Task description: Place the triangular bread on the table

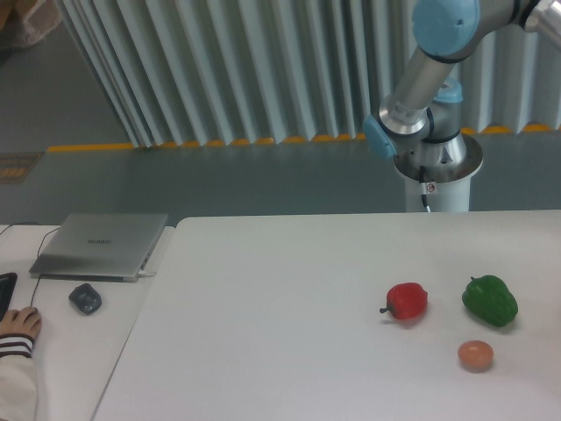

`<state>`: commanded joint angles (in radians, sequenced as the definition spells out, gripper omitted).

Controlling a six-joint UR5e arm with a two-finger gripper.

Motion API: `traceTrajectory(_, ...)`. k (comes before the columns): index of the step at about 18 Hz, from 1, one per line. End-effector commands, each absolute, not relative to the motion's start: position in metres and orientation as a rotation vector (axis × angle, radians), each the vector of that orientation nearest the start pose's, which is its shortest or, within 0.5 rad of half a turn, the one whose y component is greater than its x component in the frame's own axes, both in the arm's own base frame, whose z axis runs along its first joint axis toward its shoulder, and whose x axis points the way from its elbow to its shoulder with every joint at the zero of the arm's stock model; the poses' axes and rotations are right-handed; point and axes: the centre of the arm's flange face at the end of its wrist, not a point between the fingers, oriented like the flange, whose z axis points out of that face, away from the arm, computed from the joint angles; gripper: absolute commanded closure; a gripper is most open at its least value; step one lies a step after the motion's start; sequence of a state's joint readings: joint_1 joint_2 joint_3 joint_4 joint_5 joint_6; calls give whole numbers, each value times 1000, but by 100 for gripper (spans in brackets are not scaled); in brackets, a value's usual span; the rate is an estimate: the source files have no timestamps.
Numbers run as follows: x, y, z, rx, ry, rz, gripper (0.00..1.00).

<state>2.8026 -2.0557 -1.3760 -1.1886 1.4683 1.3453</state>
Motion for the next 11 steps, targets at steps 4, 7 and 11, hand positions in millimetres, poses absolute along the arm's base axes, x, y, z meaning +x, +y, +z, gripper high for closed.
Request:
traceTrajectory(4,-574,365,358,-2996,190,-11,56)
traceTrajectory(7,-559,371,373,-2944,195,-79,56)
traceTrajectory(11,-540,373,390,-2904,182,-164,56)
